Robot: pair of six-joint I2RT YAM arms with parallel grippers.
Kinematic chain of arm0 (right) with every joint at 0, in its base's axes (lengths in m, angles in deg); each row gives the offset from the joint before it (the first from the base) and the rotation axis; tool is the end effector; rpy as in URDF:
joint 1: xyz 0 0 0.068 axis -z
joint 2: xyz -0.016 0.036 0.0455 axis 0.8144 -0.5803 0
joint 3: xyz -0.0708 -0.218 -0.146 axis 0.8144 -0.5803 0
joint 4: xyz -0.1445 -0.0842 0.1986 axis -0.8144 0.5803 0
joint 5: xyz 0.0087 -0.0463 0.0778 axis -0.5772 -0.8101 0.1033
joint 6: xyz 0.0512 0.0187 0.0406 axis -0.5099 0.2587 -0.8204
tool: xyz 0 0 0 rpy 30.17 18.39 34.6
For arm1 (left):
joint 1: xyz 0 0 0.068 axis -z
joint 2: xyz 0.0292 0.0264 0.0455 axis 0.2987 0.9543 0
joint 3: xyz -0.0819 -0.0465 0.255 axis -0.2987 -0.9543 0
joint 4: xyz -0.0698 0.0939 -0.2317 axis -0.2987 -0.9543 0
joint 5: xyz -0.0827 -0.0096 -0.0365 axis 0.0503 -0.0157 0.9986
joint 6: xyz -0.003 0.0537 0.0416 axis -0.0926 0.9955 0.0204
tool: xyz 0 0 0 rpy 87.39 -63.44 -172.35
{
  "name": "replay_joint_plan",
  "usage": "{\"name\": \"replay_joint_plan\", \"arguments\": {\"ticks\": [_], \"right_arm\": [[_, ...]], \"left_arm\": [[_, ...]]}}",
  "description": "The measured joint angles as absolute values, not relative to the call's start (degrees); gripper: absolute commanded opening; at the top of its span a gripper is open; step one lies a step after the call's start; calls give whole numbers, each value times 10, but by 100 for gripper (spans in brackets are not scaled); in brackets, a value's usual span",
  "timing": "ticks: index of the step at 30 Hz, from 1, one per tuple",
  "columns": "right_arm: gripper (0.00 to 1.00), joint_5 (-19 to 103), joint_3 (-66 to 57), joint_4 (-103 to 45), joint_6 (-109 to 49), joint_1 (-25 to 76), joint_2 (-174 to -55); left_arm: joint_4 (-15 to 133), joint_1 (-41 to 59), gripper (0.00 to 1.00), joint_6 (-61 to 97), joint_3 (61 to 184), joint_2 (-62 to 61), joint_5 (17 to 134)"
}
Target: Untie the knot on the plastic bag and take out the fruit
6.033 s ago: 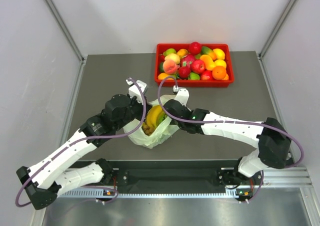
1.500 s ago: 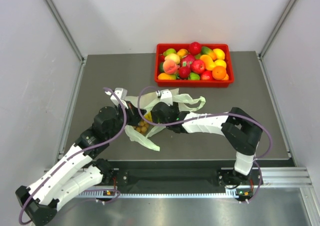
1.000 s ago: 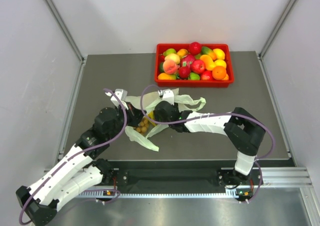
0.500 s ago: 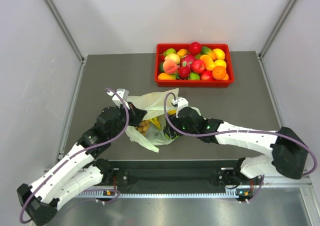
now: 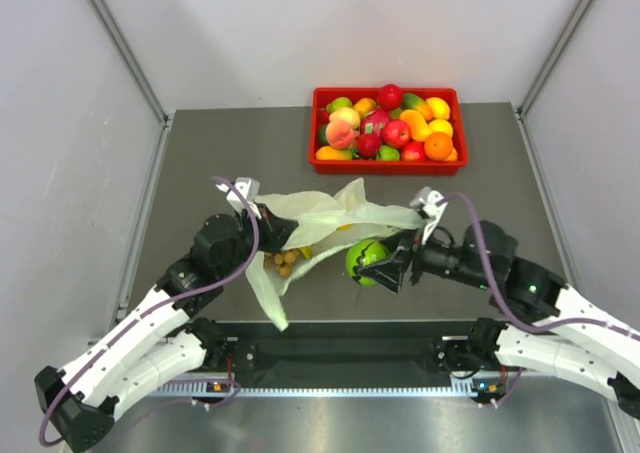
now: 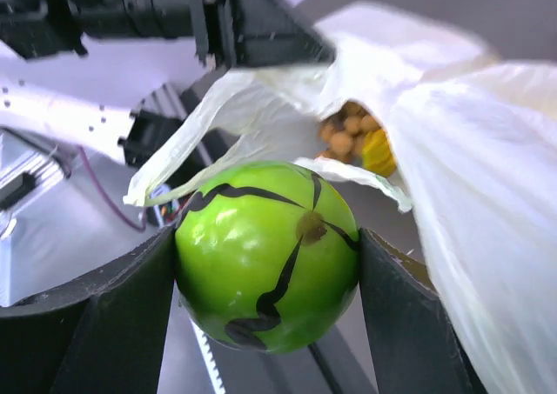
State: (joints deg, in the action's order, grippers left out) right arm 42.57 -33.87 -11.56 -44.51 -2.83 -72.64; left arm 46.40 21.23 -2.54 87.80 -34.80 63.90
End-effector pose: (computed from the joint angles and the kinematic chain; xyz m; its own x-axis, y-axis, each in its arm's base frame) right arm 0.0879 0.1514 0.3442 -0.4266 0.0044 -0.9044 -0.8086 0.4462 0.3836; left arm 0.1524 -0.1176 0.3001 -0.4661 -0.3022 -0.8315 0.3912 0.7726 -0.5000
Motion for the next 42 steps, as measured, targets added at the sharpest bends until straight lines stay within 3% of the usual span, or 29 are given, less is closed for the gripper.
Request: {"name": "replay_joint_plan", "arguments": {"ticks": [4, 11, 26, 34, 42], "right_arm": [[0, 375, -298, -87, -423, -27, -712], [0, 355, -258, -75, -392, -15, -790], [2, 472, -305, 31, -361, -14, -882], [0, 580, -342, 67, -356, -14, -853], [0, 714, -342, 42, -347, -14, -722]], "left_arm": [[496, 218, 0, -30, 878, -347, 660], [493, 213, 0, -29, 874, -332, 641], [488, 211, 0, -20, 878, -324, 607], [488, 211, 0, -11, 893, -320, 555], [487, 211, 0, 1, 906, -319, 515]]}}
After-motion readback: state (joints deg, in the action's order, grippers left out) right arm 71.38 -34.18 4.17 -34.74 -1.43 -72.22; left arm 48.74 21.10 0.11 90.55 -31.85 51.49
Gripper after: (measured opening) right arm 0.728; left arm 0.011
